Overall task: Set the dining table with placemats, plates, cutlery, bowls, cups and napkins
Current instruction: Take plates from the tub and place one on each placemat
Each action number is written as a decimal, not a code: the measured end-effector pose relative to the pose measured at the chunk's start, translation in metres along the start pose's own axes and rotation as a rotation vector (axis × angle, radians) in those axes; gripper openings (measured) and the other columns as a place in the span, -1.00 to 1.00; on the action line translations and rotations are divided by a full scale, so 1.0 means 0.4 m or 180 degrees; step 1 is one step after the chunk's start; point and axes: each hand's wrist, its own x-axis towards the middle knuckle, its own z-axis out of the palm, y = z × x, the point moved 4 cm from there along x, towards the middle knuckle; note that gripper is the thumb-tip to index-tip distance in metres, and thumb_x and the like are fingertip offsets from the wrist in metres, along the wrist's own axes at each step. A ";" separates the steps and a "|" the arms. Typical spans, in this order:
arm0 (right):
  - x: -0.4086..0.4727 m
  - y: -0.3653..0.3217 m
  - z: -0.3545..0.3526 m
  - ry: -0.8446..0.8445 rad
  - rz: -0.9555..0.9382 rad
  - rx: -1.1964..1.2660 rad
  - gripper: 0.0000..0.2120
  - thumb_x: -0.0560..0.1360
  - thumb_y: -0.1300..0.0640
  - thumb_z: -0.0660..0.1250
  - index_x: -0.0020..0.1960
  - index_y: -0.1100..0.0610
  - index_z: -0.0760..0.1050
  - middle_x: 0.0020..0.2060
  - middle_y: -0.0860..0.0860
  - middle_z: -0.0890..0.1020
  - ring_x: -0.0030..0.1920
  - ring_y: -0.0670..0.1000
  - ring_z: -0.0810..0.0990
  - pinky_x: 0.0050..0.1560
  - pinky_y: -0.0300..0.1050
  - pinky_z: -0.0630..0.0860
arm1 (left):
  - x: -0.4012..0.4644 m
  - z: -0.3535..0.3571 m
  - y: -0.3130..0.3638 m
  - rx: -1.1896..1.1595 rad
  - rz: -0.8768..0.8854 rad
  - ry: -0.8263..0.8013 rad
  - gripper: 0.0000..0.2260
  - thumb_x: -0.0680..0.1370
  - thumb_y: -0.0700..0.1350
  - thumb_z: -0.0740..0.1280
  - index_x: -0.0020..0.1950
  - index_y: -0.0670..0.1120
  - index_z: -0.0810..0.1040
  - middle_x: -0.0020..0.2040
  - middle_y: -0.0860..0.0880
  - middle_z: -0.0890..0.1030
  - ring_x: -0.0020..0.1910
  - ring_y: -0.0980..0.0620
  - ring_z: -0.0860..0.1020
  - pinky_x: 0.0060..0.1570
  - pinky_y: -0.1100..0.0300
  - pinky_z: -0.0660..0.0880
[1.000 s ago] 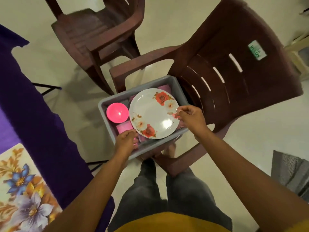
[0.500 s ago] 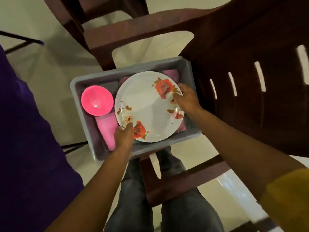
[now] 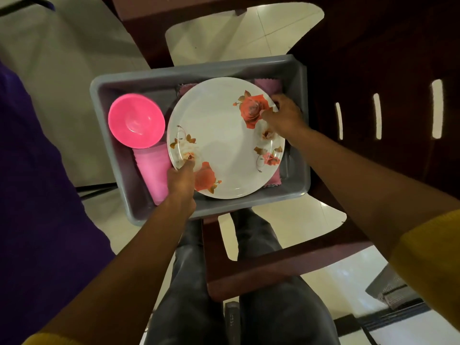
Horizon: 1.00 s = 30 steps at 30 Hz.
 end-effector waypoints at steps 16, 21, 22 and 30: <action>-0.202 -0.052 -0.175 0.0334 -0.0324 0.0264 -0.67 0.60 -0.01 0.35 0.34 -0.02 0.48 0.18 -0.02 0.59 0.16 0.03 0.60 0.15 0.08 0.62 | -0.233 -0.071 0.073 -0.0237 0.0458 -0.0795 -0.70 0.66 0.08 0.34 0.37 0.03 0.54 0.18 -0.03 0.72 0.15 -0.07 0.69 0.17 -0.09 0.63; -0.355 -0.117 -0.284 0.0404 -0.0816 0.0501 -0.72 0.63 0.04 0.34 0.33 -0.10 0.48 0.12 -0.09 0.61 0.14 -0.03 0.61 0.15 0.16 0.64 | -0.399 -0.180 0.100 -0.0361 0.0828 -0.0859 -0.66 0.73 0.18 0.10 0.27 0.12 0.61 0.15 0.02 0.73 0.18 -0.05 0.68 0.14 -0.08 0.62; -0.387 -0.141 -0.301 0.0402 -0.0954 0.0560 -0.74 0.63 0.07 0.34 0.31 -0.10 0.49 0.09 -0.10 0.62 0.12 -0.04 0.62 0.13 0.17 0.65 | -0.434 -0.204 0.103 -0.0456 0.0883 -0.0860 -0.65 0.74 0.18 0.07 0.25 0.13 0.62 0.13 0.03 0.74 0.16 -0.03 0.69 0.12 -0.07 0.63; -0.646 -0.375 -0.318 0.0011 -0.1822 0.1074 -0.78 0.64 0.19 0.34 0.20 -0.09 0.55 0.10 -0.03 0.66 0.14 0.04 0.66 0.11 0.14 0.67 | -0.592 -0.431 0.046 -0.1667 0.0987 -0.0833 -0.46 0.69 0.29 0.01 0.39 0.01 0.58 0.18 -0.13 0.72 0.17 -0.17 0.69 0.19 -0.15 0.60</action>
